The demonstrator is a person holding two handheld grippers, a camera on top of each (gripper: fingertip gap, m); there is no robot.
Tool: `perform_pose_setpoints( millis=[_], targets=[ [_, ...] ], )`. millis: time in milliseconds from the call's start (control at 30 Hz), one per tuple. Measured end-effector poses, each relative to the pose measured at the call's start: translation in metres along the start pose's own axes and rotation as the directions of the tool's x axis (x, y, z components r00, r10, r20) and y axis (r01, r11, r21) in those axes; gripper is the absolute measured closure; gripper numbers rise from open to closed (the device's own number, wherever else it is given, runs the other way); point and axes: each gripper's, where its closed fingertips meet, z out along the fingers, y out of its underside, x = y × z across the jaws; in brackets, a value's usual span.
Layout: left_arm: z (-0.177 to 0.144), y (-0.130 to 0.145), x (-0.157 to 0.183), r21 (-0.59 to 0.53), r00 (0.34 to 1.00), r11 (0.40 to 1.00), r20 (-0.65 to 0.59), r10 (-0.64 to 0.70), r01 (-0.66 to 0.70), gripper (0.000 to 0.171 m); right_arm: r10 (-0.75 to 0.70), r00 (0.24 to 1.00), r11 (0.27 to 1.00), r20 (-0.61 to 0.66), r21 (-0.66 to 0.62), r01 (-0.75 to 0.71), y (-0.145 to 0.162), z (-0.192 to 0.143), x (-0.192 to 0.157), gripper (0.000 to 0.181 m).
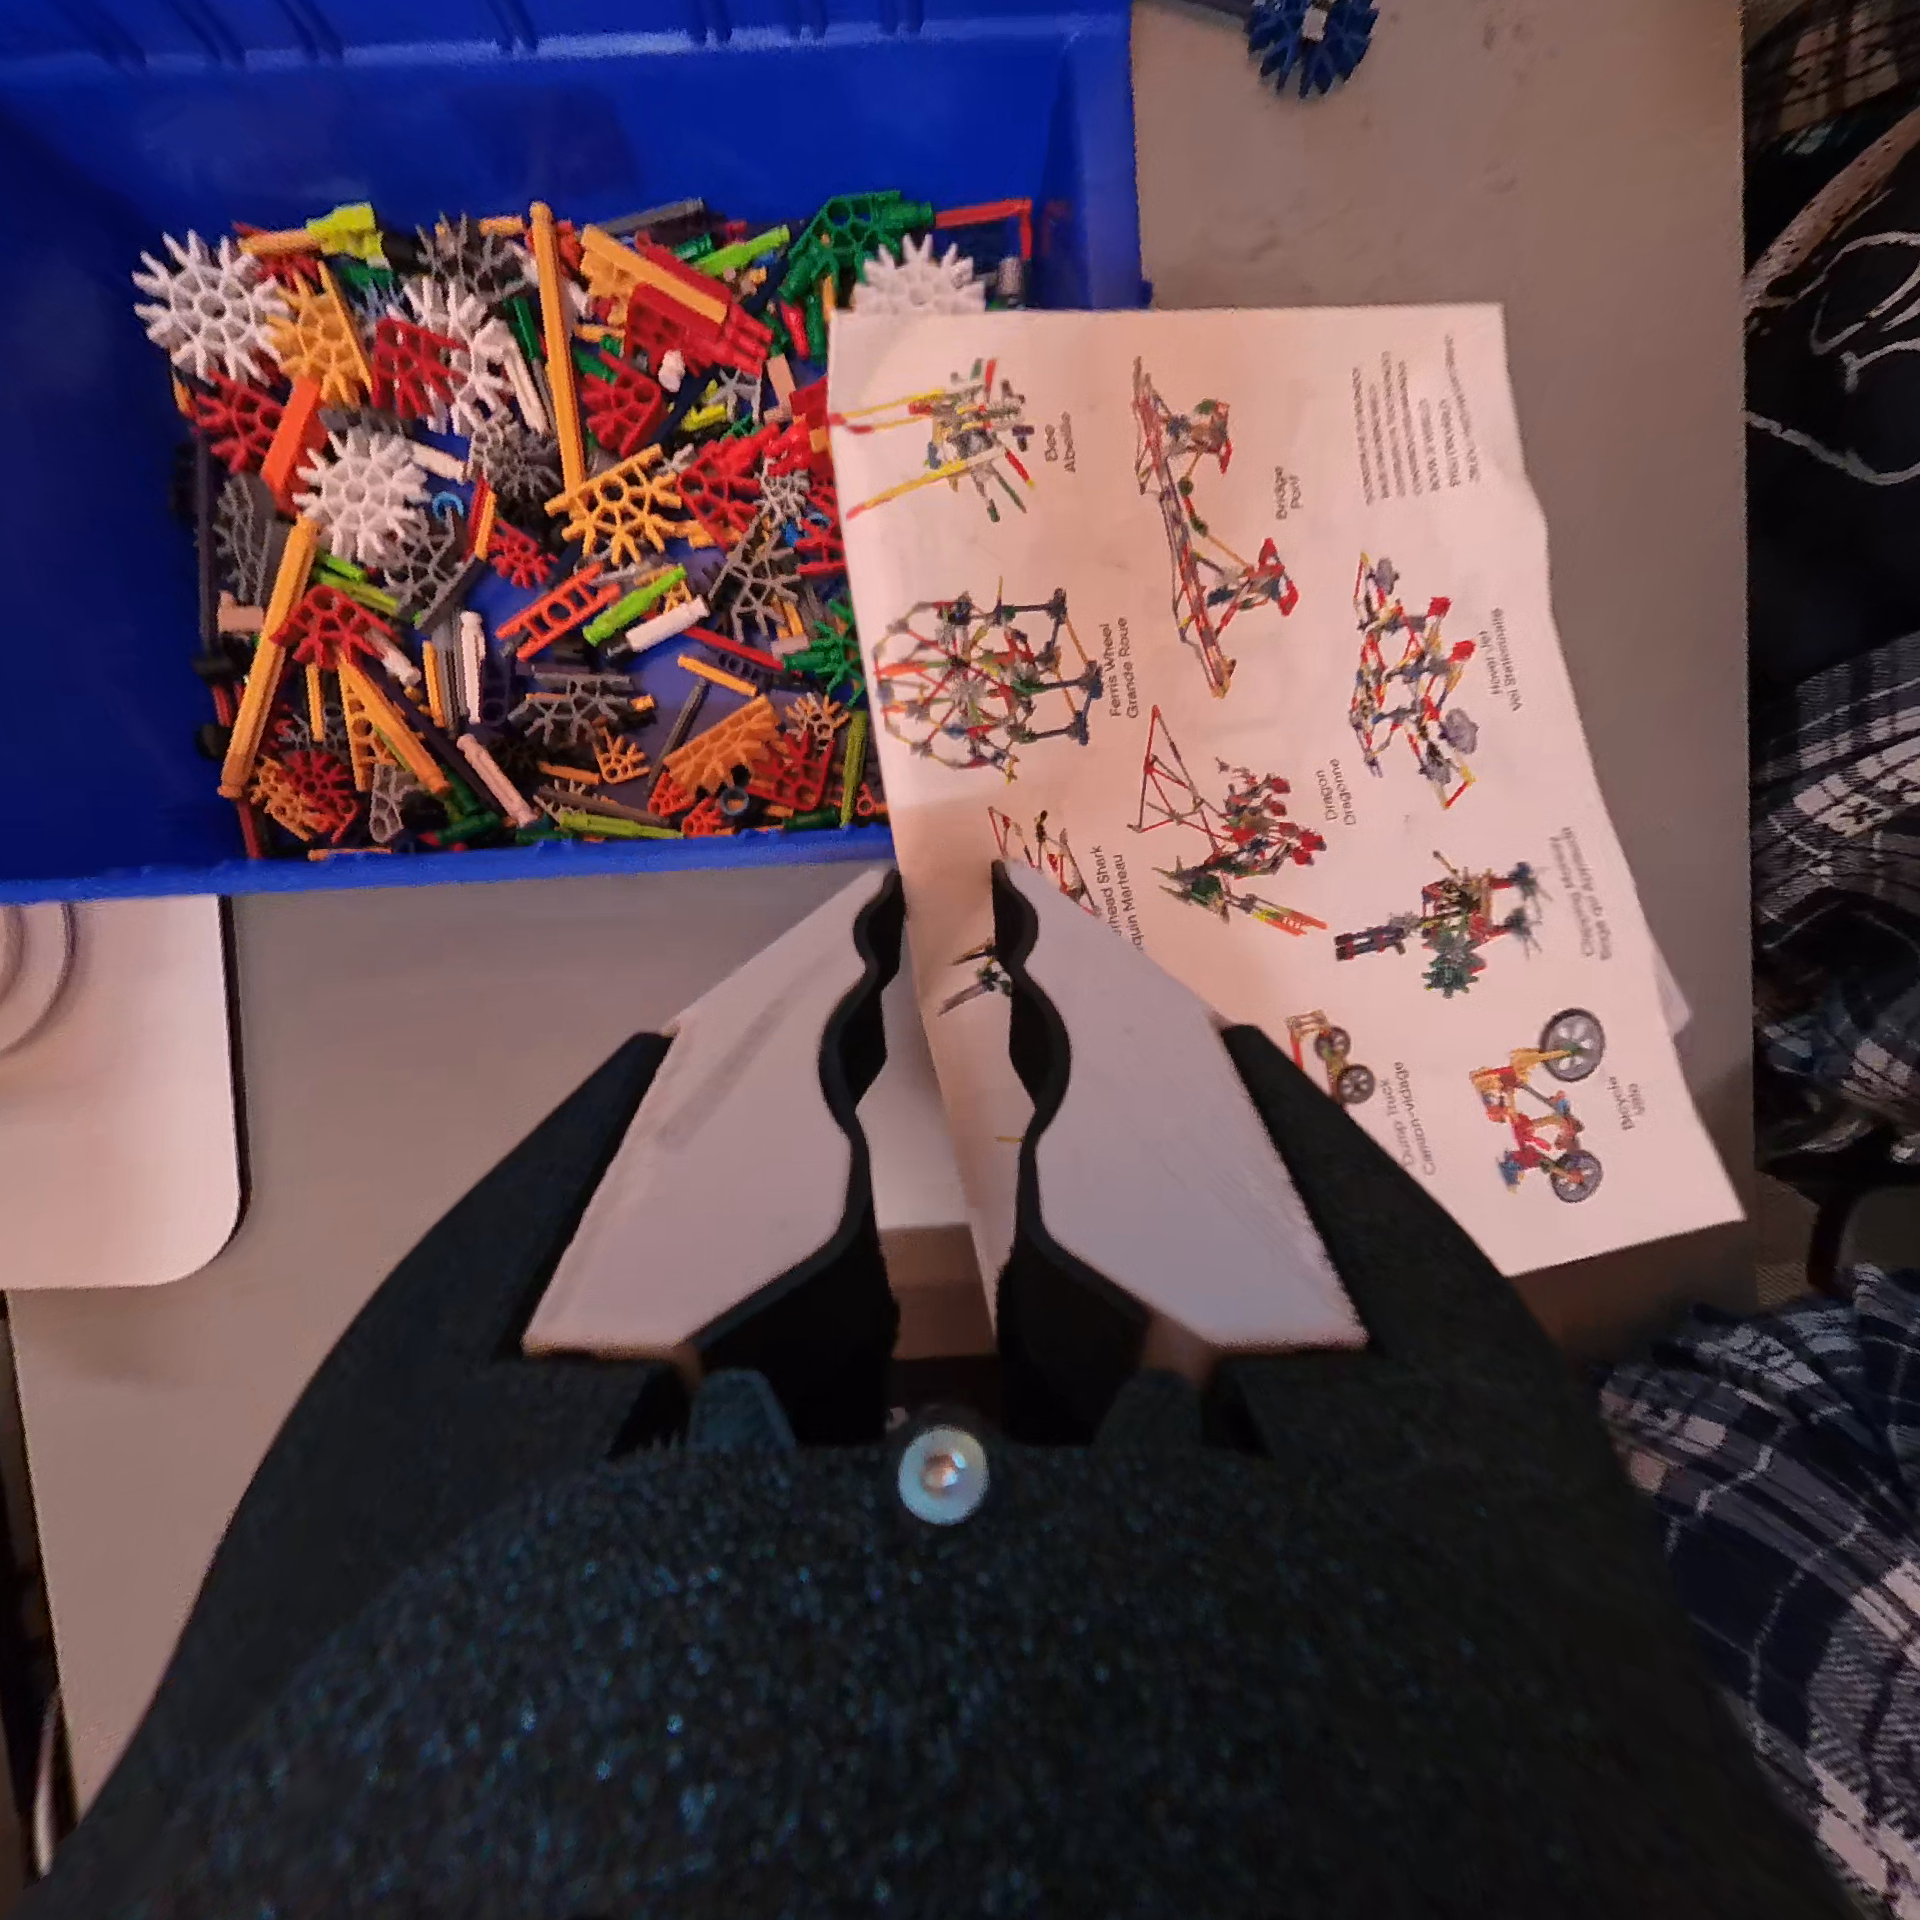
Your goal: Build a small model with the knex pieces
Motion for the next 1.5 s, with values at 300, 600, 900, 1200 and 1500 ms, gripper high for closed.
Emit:
perform_pose_setpoints(
  millis=[300, 600, 900, 1200, 1500],
  targets=[
    [-0.011, 0.023, -0.015, -0.036, 0.995, 0.996, 0.064, -0.08, 0.082, 0.156, -0.016, 0.999, 0.998, -0.048, 0.053, 0.019, -0.007, -0.006, 0.004, 0.146],
    [-0.013, 0.024, -0.015, -0.022, 0.996, 0.998, 0.058, -0.064, 0.066, 0.158, -0.138, 0.957, 0.99, -0.256, -0.044, 0.131, -0.002, -0.015, -0.006, 0.142],
    [-0.017, 0.019, -0.007, 0.003, 0.998, 0.999, 0.044, -0.035, 0.035, 0.161, -0.29, 0.829, 0.954, -0.478, -0.079, 0.288, -0.046, -0.046, -0.013, 0.139],
    [-0.019, 0.011, 0.001, 0.022, 1.0, 1.0, 0.03, 0.005, -0.005, 0.165, -0.642, 0.689, 0.711, -0.335, 0.074, 0.699, -0.101, 0.028, -0.147, 0.149],
    [-0.008, -0.013, 0.009, 0.042, 0.998, 0.997, 0.018, 0.068, -0.069, 0.167, -0.648, 0.762, 0.761, 0.009, 0.058, 0.646, -0.061, 0.161, -0.196, 0.144]
  ],
)
